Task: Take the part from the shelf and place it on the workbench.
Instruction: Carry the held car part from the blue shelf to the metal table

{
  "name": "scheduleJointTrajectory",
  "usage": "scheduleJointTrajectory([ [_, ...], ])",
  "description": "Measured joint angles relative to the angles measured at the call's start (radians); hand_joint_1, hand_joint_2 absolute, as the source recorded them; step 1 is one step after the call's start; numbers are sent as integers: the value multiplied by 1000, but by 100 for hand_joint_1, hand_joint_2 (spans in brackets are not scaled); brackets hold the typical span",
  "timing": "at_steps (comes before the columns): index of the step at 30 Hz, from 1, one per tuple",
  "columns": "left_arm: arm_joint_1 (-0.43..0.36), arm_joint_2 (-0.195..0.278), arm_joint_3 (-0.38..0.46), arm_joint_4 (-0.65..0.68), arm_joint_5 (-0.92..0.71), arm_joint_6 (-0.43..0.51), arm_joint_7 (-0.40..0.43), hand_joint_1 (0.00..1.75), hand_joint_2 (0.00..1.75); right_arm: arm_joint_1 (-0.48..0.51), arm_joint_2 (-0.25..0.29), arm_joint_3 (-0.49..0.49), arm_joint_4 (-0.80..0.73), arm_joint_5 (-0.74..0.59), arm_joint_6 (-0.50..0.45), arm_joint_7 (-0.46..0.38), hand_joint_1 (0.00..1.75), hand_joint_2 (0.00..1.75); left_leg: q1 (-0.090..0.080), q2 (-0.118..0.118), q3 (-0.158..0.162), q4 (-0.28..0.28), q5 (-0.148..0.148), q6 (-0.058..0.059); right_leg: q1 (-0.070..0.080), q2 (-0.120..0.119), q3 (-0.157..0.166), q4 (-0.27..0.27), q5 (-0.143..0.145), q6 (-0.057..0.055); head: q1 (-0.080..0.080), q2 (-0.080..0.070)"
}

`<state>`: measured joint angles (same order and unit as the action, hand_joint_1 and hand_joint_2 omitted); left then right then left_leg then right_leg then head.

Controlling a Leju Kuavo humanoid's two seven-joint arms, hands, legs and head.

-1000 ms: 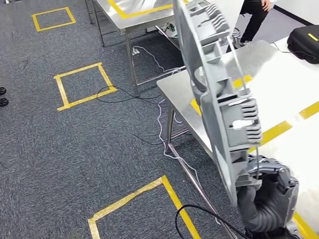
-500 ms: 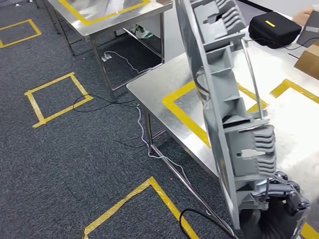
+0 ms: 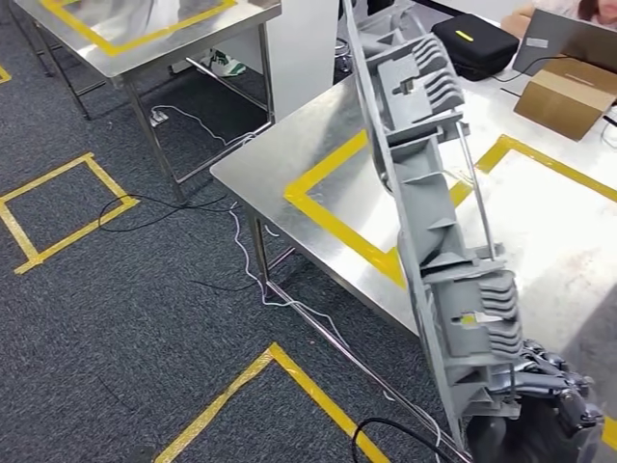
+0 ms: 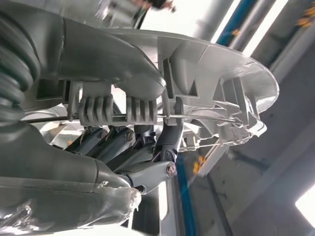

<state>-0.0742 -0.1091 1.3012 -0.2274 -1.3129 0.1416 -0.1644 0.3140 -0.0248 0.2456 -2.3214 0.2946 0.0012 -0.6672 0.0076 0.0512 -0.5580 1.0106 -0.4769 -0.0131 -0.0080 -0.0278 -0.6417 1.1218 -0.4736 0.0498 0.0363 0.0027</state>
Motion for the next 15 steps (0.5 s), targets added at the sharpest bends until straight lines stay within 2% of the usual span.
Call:
scheduleJointTrajectory([
  [1, 0, 0, 0, 0, -1, -1, -1, 0, 175, 0, 0, -5, 1, 16, -7, 5, 175, 175, -2, 6, 3, 0, -2, -5, 2, -11, 26, -47, 13, -4, 0, 0],
  [2, -1, 1, 0, 0, -3, -3, -1, 0, 175, 0, 1, -10, 2, 32, -15, 12, 175, 175, -5, 12, 5, 0, -4, -10, 4, -16, 37, -70, 17, -8, 0, 0],
  [4, -2, 1, 0, 0, -6, -6, -2, 0, 175, 0, 2, -19, 3, 59, -30, 25, 175, 175, -4, 25, 9, -4, -4, -20, 8, 2, 34, -72, 18, -19, 0, 0],
  [6, -4, 2, 0, 0, -8, -8, -3, 0, 175, -1, 2, -29, 5, 87, -46, 41, 175, 175, -1, 15, 5, 10, -19, -32, 4, 18, 35, -79, 23, -30, -2, 0],
  [8, -6, 1, -1, 0, -11, -10, -4, 0, 175, -4, 3, -34, 10, 118, -64, 55, 175, 175, 1, -19, -36, 97, -70, -39, -1, 33, 37, -84, 28, -39, -5, 0],
  [10, -3, 0, -1, 0, -13, -12, -4, 0, 175, -6, 4, -40, 17, 147, -80, 69, 175, 175, 1, -37, -104, 227, -124, -41, -2, 52, 36, -85, 30, -42, -7, 0],
  [11, -2, 0, -1, 0, -14, -12, -4, 0, 175, -6, 4, -45, 22, 157, -86, 75, 175, 175, 1, -40, -127, 266, -130, -42, -2, 62, 36, -84, 30, -42, -7, 0],
  [12, 0, 1, -1, 0, -14, -13, -4, 0, 175, -6, 4, -48, 26, 164, -90, 79, 175, 175, 2, -42, -135, 270, -116, -42, -3, 73, 37, -84, 30, -42, -7, 0],
  [13, 0, 1, -1, 0, -14, -13, -3, 0, 175, -6, 4, -51, 29, 169, -93, 81, 175, 175, 2, -44, -124, 238, -85, -41, -4, 84, 37, -84, 30, -41, -7, 0],
  [14, 0, 2, -1, 0, -14, -13, -3, 0, 175, -7, 4, -53, 31, 172, -94, 83, 175, 175, 4, -51, -98, 178, -46, -41, -5, 95, 37, -84, 30, -39, -7, 0],
  [15, -1, 2, -1, 0, -14, -13, -3, 0, 175, -7, 4, -54, 33, 176, -96, 85, 175, 175, 7, -71, -67, 109, -13, -41, -5, 105, 37, -83, 30, -35, -7, 0],
])
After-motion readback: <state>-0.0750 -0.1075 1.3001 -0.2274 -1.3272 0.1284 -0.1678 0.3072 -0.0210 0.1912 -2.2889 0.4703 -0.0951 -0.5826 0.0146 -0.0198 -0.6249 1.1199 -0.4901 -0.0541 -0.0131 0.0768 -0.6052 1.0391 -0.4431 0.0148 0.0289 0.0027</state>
